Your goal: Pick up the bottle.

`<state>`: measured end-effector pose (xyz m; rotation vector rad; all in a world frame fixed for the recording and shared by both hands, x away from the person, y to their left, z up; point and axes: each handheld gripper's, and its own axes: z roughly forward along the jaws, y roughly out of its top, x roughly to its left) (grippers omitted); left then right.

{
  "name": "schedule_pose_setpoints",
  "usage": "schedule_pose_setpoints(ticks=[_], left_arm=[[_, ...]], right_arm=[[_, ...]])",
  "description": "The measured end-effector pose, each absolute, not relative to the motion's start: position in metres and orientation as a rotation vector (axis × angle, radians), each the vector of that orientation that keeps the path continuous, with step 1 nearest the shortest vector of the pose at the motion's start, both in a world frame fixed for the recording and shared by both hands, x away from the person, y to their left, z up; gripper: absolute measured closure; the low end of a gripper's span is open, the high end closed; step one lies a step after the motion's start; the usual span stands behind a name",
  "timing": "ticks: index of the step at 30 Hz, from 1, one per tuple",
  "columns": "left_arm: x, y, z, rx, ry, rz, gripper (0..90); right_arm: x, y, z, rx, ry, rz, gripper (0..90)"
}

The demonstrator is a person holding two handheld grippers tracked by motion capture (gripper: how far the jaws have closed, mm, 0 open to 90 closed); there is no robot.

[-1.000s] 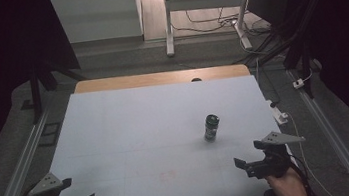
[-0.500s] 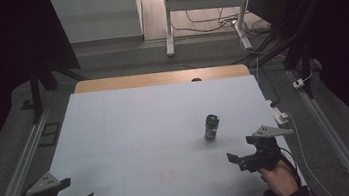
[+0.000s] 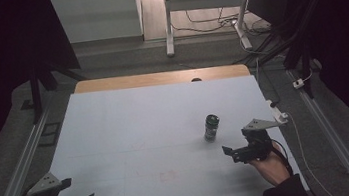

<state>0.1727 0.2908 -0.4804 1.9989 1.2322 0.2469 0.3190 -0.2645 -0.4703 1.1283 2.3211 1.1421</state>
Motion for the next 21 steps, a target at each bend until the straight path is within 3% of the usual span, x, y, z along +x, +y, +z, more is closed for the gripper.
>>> schedule_pose_setpoints(ticks=[21], left_arm=[[0.173,0.288,-0.481,2.024,1.219,0.246,0.5]], right_arm=[[0.357,-0.239,-0.488,1.041,2.419,1.071,0.0]])
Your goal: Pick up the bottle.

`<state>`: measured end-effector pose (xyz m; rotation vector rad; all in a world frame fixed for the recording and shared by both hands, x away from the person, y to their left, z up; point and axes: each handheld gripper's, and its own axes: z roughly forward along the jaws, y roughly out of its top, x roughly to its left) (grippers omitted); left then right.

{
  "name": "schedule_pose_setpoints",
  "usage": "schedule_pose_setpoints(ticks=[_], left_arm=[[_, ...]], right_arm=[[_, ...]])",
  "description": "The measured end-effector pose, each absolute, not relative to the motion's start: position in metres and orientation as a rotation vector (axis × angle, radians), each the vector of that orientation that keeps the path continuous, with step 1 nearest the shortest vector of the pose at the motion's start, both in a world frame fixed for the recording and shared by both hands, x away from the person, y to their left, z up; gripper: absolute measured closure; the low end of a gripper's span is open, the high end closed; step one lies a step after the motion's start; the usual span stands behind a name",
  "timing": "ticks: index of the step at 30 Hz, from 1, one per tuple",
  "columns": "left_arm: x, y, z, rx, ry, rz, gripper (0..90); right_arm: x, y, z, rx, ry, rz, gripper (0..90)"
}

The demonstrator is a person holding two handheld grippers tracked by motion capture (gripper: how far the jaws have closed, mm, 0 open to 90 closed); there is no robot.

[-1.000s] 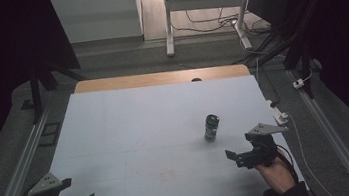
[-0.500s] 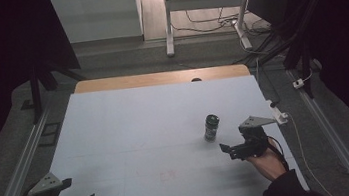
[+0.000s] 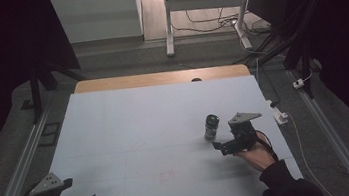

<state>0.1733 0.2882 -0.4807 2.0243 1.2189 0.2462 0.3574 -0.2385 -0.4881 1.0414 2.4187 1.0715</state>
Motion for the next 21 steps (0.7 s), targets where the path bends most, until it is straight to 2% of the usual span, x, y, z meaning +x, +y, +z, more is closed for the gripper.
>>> schedule_pose_setpoints(ticks=[17,21], left_arm=[[0.174,0.289,-0.481,2.021,1.213,0.236,0.6],[0.174,0.289,-0.481,2.022,1.213,0.234,0.6]], right_arm=[[0.383,-0.221,-0.509,0.983,2.473,1.017,0.0],[0.386,-0.221,-0.510,0.980,2.458,1.035,5.7]])
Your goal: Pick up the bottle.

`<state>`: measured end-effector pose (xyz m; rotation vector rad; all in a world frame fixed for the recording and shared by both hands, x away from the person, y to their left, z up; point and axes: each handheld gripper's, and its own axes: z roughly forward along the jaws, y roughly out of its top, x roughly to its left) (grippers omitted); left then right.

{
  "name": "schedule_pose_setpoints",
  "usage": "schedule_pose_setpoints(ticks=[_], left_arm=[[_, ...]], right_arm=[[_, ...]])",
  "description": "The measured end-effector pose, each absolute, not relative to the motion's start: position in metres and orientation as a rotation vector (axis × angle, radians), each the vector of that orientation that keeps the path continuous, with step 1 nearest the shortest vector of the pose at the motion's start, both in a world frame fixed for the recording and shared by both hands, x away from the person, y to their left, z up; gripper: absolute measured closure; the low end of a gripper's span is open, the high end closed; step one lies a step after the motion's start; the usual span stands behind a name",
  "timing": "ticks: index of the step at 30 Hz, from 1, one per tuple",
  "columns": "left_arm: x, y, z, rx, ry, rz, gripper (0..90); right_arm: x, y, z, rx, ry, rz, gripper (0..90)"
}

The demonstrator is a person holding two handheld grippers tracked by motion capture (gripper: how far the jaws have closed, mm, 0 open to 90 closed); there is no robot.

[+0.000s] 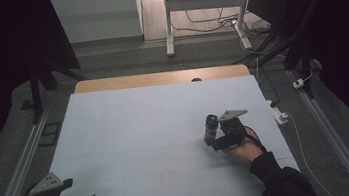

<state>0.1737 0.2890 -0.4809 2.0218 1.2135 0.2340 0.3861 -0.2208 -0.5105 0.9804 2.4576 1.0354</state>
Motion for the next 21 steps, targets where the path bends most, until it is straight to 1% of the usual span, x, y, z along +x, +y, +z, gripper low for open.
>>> schedule_pose_setpoints(ticks=[4,9,14,17,20,21], left_arm=[[0.174,0.289,-0.481,2.023,1.211,0.234,0.7],[0.174,0.289,-0.481,2.024,1.212,0.232,0.8],[0.174,0.288,-0.481,2.028,1.210,0.233,0.9],[0.174,0.288,-0.481,2.028,1.212,0.232,0.9],[0.174,0.288,-0.481,2.031,1.211,0.233,1.0],[0.174,0.288,-0.481,2.032,1.211,0.233,1.0]], right_arm=[[0.388,-0.220,-0.511,0.956,2.471,1.040,9.8],[0.388,-0.218,-0.507,0.933,2.445,1.051,17.4],[0.388,-0.219,-0.503,0.926,2.440,1.096,32.5],[0.388,-0.219,-0.500,0.909,2.439,1.115,39.7],[0.387,-0.219,-0.500,0.897,2.454,1.112,49.6],[0.387,-0.219,-0.499,0.891,2.462,1.115,51.3]])
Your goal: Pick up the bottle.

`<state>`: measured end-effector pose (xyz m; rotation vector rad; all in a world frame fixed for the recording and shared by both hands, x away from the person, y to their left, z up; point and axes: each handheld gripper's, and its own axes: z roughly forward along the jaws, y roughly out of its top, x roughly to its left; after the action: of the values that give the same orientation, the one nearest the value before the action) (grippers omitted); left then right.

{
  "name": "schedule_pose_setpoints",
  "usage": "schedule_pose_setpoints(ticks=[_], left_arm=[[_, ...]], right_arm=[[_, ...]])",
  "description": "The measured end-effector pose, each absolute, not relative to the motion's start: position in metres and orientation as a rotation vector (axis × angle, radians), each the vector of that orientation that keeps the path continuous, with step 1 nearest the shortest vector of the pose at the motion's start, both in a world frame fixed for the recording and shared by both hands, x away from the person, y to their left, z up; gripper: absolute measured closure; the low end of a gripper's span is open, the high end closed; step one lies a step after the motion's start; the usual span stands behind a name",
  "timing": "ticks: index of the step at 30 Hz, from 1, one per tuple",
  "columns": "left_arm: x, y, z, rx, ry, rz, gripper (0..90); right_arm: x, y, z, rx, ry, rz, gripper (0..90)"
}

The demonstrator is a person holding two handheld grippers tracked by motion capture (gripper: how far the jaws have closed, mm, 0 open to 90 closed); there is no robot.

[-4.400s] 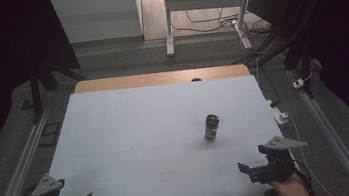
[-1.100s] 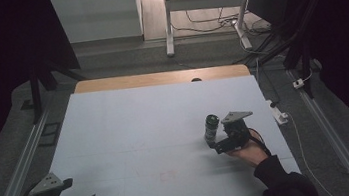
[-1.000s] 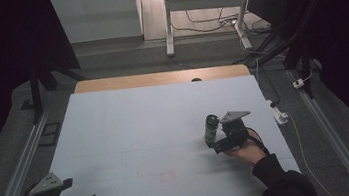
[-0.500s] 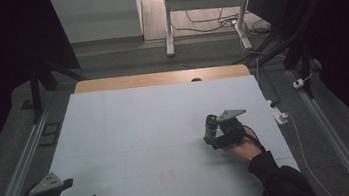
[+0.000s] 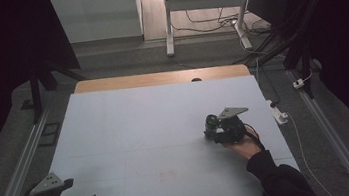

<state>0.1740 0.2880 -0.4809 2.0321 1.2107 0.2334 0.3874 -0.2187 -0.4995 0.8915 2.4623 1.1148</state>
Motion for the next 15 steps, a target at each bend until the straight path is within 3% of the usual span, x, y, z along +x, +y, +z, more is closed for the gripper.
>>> schedule_pose_setpoints(ticks=[15], left_arm=[[0.1738,0.2876,-0.4810,2.033,1.208,0.237,1.1]], right_arm=[[0.3830,-0.2137,-0.4952,0.828,2.506,1.099,52.8]])
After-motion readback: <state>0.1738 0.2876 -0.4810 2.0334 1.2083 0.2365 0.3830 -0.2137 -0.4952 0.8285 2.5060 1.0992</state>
